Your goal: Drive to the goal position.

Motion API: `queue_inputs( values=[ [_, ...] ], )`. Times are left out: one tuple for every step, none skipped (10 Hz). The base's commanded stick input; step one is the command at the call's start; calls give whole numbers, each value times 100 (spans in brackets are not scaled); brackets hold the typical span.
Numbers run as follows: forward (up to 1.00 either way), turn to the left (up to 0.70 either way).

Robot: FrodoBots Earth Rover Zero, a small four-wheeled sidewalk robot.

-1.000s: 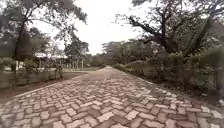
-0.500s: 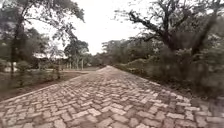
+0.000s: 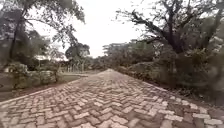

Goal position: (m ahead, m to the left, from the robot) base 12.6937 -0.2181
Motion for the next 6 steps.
queue_inputs(
  values=[
    [70,0],
    [70,0],
    [70,0],
    [70,0],
    [70,0],
    [70,0]
  ],
)
